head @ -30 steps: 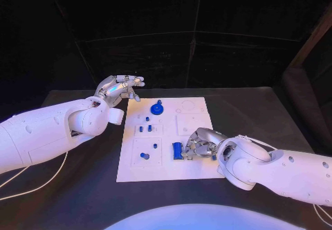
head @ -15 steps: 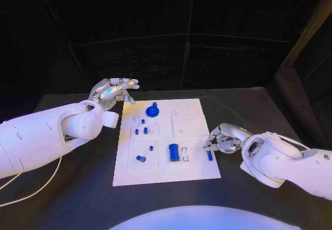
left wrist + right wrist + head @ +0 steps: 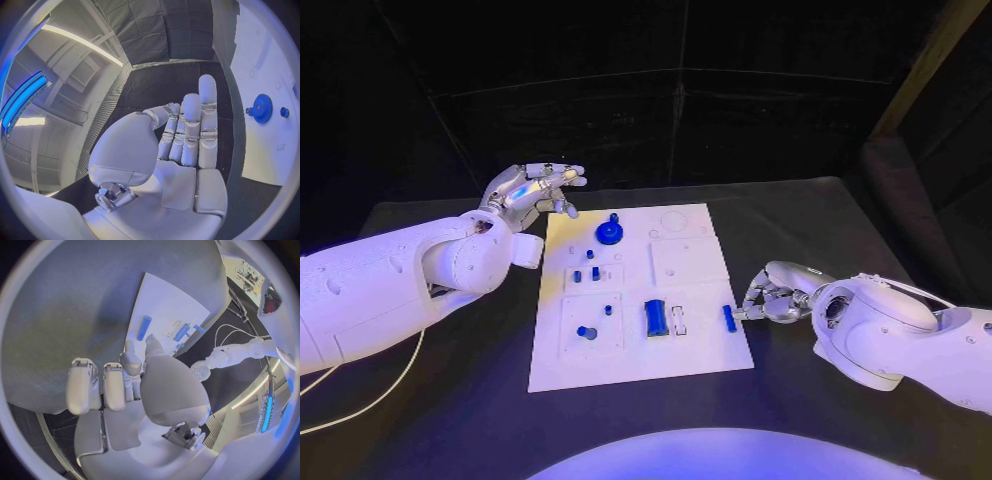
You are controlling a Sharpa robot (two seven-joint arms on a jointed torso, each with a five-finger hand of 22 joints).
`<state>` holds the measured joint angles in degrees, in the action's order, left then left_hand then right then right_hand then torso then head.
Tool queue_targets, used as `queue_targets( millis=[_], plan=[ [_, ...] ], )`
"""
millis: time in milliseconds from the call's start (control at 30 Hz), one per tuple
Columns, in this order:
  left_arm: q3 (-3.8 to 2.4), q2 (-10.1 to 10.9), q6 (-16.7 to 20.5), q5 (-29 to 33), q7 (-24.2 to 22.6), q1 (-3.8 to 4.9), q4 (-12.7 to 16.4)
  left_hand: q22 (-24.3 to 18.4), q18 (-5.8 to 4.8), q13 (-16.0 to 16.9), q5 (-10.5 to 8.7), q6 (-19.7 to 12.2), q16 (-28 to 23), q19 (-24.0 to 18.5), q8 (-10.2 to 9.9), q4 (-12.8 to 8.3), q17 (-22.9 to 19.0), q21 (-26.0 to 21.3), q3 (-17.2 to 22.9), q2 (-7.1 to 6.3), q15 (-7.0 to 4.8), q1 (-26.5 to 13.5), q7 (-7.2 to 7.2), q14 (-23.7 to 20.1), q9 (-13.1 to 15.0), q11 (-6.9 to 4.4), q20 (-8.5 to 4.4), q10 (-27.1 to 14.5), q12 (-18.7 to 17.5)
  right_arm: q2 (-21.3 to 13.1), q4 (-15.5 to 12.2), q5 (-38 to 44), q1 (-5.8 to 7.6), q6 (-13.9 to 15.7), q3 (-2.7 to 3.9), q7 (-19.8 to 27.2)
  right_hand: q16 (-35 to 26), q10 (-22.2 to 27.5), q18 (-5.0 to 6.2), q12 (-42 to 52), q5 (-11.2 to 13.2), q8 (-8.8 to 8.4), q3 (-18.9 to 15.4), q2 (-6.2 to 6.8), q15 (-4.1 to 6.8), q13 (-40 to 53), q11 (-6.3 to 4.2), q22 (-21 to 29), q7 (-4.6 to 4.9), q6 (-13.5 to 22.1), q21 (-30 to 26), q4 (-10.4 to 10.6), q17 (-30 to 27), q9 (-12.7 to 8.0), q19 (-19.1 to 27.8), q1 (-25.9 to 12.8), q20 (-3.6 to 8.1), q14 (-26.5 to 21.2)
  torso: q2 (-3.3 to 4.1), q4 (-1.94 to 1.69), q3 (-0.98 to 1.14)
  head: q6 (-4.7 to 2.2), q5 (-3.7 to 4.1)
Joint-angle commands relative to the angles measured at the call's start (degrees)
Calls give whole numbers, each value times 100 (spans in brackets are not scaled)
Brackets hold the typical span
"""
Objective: Assemble the parts on the task board
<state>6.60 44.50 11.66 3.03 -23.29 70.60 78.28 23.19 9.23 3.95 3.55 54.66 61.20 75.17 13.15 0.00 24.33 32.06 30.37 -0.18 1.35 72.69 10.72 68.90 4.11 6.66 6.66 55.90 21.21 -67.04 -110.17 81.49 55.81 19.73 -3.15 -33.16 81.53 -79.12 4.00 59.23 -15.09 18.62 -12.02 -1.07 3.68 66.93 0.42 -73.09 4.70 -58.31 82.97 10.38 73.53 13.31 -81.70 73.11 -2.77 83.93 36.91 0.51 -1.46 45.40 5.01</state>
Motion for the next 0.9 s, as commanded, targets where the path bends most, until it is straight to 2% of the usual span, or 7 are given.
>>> queue_targets(
  millis=[33, 533, 767, 900],
  plan=[
    [-6, -2, -36, -13, -43, 9, 6, -9, 113, -8, 8, -47, 18, -41, 20, 4, -5, -40, 20, -60, 1, -19, 0, -29, 9, -6, 3, -36, 14, 89, 45, 151, 2, -319, -1, -257, -26, 23, -50, -34, 4, 10, -51, 8, -2, 3, -25, 2, -3, -42, -25, 6, 0, 15, 11, -51, -6, 316, 2, -12, -2, 17, -3],
    [-5, -3, -46, -13, -42, 8, -8, -9, 113, -8, 8, -47, 18, -41, 20, 4, -5, -40, 20, -60, 1, -19, 0, -29, 9, -6, 3, -36, 14, 406, 185, 434, -14, -311, -2, -257, -37, 27, -48, -46, 56, -25, -89, 30, 7, 10, -31, 18, -4, -37, -38, -68, -7, 33, 19, 131, 7, 316, -1, -9, -7, 25, -1],
    [-5, -2, -49, -13, -41, 8, -11, -9, 113, -8, 8, -47, 18, -41, 20, 4, -5, -40, 20, -60, 1, -19, 0, -29, 9, -6, 3, -36, 14, 537, 248, 630, -35, -628, -2, -359, -54, 53, -46, -100, 50, -59, -81, 14, 10, -10, -32, 31, 2, -40, -50, -227, -25, 53, 26, 411, 11, 313, -4, -9, -9, 37, 4],
    [-5, -2, -52, -13, -39, 8, -11, -9, 113, -8, 8, -47, 18, -41, 20, 4, -5, -40, 20, -60, 1, -19, 0, -29, 9, -6, 3, -36, 14, 620, 292, 858, -59, -803, -2, -455, -67, 72, -43, -141, 137, -92, -81, 3, 5, -28, -26, 48, 12, -31, -63, -322, -36, 58, 36, 558, 9, 310, -2, -15, -9, 34, -2]
  ],
)
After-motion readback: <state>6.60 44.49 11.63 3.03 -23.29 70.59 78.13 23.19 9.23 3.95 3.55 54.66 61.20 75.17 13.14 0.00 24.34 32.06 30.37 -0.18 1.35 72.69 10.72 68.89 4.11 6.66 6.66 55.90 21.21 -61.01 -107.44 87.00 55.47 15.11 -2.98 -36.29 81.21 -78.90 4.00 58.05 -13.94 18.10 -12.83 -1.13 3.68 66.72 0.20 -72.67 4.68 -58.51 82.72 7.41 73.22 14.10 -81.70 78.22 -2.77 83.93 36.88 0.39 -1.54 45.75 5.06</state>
